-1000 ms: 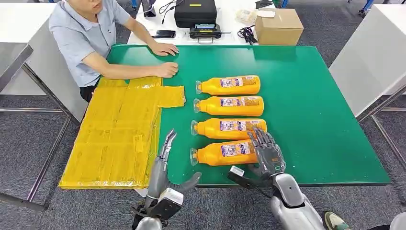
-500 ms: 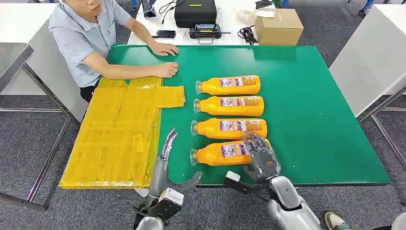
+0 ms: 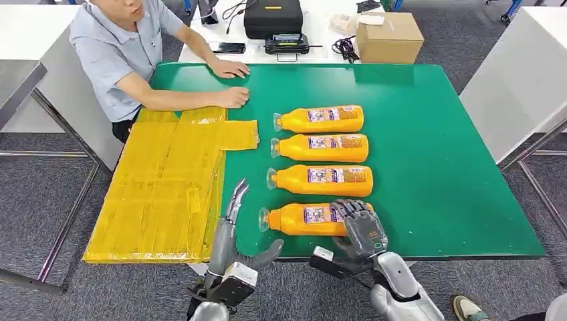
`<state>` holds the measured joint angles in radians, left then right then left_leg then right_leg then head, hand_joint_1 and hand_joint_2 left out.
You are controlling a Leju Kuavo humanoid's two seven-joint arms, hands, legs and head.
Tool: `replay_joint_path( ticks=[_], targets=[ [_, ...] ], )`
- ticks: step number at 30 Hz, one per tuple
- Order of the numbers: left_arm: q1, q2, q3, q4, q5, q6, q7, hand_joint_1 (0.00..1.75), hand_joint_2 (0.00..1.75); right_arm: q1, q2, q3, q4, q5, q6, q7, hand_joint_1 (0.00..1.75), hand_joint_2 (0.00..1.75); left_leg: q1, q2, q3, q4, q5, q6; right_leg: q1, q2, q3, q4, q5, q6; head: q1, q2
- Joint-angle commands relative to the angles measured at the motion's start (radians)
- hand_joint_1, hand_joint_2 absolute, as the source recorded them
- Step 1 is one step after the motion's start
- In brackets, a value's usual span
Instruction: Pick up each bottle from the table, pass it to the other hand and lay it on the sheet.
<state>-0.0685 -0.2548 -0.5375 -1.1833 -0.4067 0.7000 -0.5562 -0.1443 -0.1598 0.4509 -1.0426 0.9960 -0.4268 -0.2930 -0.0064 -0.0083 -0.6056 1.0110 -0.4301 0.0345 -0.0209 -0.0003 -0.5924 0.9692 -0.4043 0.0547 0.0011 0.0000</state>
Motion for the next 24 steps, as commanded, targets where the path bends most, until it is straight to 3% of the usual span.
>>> replay_joint_path(
  ticks=[1, 16, 20, 24],
  targets=[
    [-0.013, 0.015, 0.008, 0.030, -0.009, -0.002, 0.008, 0.00, 1.75, 0.023, 0.001, -0.028, 0.044, -0.007, 0.009, 0.004, 1.75, 1.75, 0.001, -0.001, 0.003, -0.001, -0.001, -0.002, 0.001, -0.002, 0.004, -0.001, -0.001, -0.002, 0.000, 0.000],
    [-0.009, -0.006, 0.045, -0.007, 0.385, -0.016, -0.141, 0.00, 1.75, 0.107, 0.053, -0.138, -0.107, -0.236, -0.016, -0.106, 1.75, 1.75, 0.001, 0.000, 0.003, 0.000, -0.001, -0.002, 0.001, -0.001, 0.004, 0.000, -0.001, -0.002, 0.000, 0.000],
    [0.024, -0.013, 0.079, -0.093, 0.415, -0.002, -0.142, 0.00, 1.75, 0.119, 0.067, -0.162, -0.168, -0.288, -0.036, -0.147, 1.75, 1.75, 0.001, 0.001, 0.002, 0.000, -0.001, -0.002, 0.001, 0.000, 0.003, 0.000, -0.001, -0.002, 0.000, 0.000],
    [0.007, 0.004, 0.050, -0.002, 0.573, -0.048, -0.077, 0.00, 1.75, 0.144, 0.082, -0.184, -0.211, -0.321, -0.055, -0.165, 1.75, 1.75, 0.000, 0.001, 0.003, -0.001, -0.001, -0.002, 0.000, 0.001, 0.003, 0.000, -0.001, -0.002, 0.000, 0.000]
  ],
)
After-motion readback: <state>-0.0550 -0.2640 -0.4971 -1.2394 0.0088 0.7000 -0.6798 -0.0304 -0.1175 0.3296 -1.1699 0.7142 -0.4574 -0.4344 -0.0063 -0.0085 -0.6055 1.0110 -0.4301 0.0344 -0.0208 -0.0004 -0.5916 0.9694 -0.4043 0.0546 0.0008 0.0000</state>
